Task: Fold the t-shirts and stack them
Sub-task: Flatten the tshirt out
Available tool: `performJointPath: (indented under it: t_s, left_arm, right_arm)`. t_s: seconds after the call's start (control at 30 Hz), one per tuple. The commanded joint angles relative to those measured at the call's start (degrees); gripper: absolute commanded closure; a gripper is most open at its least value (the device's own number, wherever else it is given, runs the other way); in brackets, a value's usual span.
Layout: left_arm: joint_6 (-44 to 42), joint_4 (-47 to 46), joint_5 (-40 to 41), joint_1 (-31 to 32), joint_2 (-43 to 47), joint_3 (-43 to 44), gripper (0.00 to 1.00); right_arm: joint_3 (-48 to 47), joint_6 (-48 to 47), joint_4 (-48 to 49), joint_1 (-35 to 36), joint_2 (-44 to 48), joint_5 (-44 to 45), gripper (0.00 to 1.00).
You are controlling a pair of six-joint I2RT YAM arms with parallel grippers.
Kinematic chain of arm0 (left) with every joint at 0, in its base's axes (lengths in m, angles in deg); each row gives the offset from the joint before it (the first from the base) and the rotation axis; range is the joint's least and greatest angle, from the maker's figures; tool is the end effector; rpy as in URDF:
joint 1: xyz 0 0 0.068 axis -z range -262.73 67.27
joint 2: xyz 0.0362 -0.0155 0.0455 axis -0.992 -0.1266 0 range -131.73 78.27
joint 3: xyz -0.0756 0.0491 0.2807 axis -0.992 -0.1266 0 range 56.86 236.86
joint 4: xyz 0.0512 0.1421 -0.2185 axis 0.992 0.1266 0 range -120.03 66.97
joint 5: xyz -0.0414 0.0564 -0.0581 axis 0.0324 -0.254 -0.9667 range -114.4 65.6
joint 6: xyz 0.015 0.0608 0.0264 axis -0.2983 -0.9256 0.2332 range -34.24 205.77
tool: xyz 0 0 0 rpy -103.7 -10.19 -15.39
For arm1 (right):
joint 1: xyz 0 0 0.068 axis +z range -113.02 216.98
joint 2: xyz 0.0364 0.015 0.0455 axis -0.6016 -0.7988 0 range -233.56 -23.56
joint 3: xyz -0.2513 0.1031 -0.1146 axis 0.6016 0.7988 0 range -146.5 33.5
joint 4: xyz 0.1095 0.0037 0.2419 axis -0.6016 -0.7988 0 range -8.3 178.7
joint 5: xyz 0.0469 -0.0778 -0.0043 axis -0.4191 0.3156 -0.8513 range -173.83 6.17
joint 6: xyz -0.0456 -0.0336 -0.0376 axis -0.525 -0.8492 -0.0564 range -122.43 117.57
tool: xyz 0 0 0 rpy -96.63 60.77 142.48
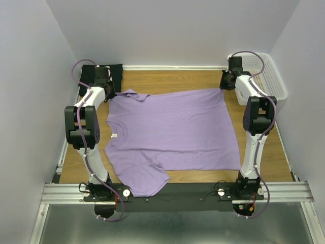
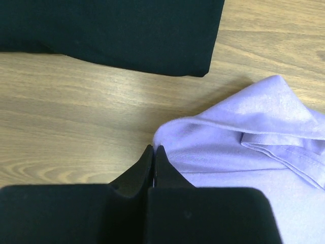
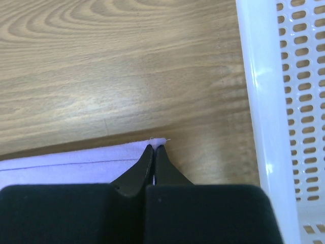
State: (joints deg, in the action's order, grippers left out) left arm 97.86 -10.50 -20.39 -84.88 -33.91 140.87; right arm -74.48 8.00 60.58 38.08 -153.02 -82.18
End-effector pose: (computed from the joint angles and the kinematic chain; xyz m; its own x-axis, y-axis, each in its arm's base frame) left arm 0.4624 0.0213 0.2191 -0.7050 -0.2357 -0.6689 -0.2374 0.9672 -0.0906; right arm 0.5395 0.0088 0.2015 -0.7490 0.1666 -0.6413 0.1374 0.9859 0.0957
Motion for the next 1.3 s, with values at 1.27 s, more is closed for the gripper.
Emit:
performJointPath:
  t_s: [1.27]
  left_arm:
    - [4.0,3.7,3.8,-1.0,15.1,-13.9,1.0]
  right_arm:
    - [25.2,3.5,-0.4,-3.0,22.5,-0.1,1.0]
